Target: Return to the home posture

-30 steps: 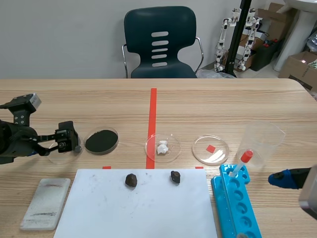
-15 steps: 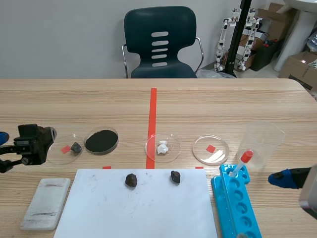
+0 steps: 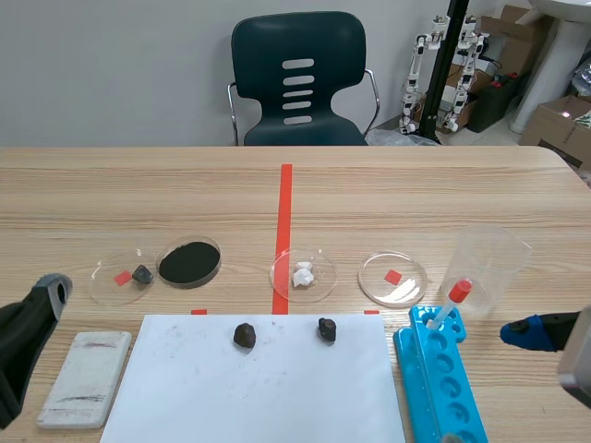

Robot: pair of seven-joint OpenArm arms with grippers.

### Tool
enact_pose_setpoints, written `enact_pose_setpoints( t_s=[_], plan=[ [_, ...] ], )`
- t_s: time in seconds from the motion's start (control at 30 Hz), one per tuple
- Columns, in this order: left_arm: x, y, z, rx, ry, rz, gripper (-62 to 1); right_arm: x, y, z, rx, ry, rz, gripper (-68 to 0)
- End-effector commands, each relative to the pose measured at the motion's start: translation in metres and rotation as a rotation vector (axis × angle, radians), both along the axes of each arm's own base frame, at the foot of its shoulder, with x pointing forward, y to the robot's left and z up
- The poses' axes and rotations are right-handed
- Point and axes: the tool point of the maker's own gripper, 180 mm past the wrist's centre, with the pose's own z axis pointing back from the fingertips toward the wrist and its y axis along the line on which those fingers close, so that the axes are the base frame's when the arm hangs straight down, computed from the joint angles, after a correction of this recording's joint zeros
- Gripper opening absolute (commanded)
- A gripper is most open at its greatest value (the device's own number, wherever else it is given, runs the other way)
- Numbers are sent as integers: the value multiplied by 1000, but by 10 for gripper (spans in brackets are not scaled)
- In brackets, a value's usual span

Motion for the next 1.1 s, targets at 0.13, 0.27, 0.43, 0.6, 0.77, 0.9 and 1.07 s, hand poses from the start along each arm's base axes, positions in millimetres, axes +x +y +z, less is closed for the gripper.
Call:
enact_pose_setpoints(
  t_s=[0.13,0.27,0.43,0.6,0.77,0.9,1.07],
  plan=[
    [-24,-27,22,27,-85,-88,14,5,3,8,9,-27,13,-128],
    [-35,-42,17,79,-70,-162,14,5,3,8,9,-27,13,-128],
    [-42,-56,10,106,-48,-247,14,5,3,8,9,-27,13,-128],
    [-39,-56,12,107,-60,-248,14,4,3,8,9,-27,13,-128],
    [-38,-56,13,107,-66,-247,14,5,3,8,9,-27,13,-128],
    [-38,-56,13,107,-66,-247,14,5,3,8,9,-27,13,-128],
    [-38,-56,13,107,-66,-247,14,5,3,8,9,-27,13,-128]
  ],
)
